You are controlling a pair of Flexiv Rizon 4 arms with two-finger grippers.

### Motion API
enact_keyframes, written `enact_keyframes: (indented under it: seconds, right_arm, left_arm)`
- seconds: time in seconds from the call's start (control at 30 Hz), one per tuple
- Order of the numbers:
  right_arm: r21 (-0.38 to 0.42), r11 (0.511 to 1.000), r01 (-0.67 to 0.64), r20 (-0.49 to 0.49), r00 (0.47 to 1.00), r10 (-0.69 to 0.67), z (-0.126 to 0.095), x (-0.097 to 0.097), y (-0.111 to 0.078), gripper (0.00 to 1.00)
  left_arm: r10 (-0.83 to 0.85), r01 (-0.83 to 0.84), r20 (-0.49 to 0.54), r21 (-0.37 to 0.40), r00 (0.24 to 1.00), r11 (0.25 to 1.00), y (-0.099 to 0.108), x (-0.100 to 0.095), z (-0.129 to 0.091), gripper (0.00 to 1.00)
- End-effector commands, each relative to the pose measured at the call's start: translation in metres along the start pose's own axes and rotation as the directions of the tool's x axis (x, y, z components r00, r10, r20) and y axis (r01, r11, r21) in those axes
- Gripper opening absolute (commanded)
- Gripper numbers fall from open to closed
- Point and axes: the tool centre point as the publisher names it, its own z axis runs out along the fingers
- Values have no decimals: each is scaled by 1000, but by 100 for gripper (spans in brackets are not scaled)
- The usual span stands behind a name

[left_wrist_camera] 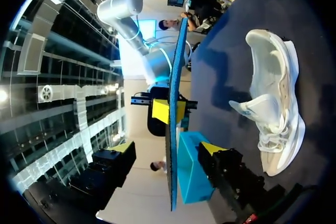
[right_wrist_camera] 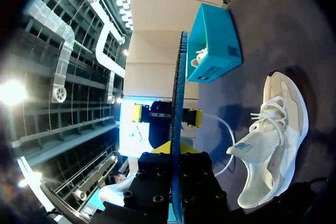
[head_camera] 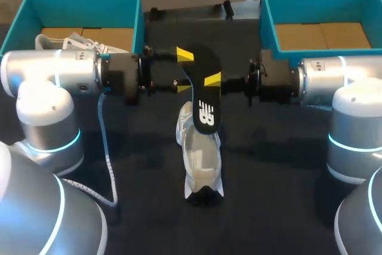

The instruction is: Take the shoe out of the shoebox, open the shoe tongue, remove and reinsert the insole, then place the shoe into the shoebox

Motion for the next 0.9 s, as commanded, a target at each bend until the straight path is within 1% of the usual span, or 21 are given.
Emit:
enact_keyframes:
  seconds: [0.03,0.23,0.27,0.4,0.7,0.73,0.77,0.9]
  right_arm:
    - [-2,1000,-1,3,1000,1,2,0,0,0]
    - [-2,1000,-1,3,1000,1,2,0,0,0]
    - [-2,1000,-1,3,1000,1,2,0,0,0]
    - [-2,1000,-1,3,1000,1,2,0,0,0]
    - [-2,1000,-1,3,1000,1,2,0,0,0]
    - [-2,1000,-1,3,1000,1,2,0,0,0]
    - [-2,1000,-1,3,1000,1,2,0,0,0]
    - [-2,1000,-1,3,1000,1,2,0,0,0]
  left_arm:
    - [-5,5,-6,-11,1000,1000,-1,5,10,67]
    - [21,-22,-39,-35,999,999,-3,5,16,64]
    - [24,-25,-42,-39,999,999,-3,4,17,62]
    - [28,-30,-50,-45,998,999,-2,4,21,50]
    - [27,-30,-49,-65,998,997,1,4,25,42]
    - [26,-29,-49,-66,998,997,1,5,26,40]
    - [24,-27,-51,-69,998,997,1,5,26,36]
    - [19,-23,-52,-71,998,997,2,6,27,29]
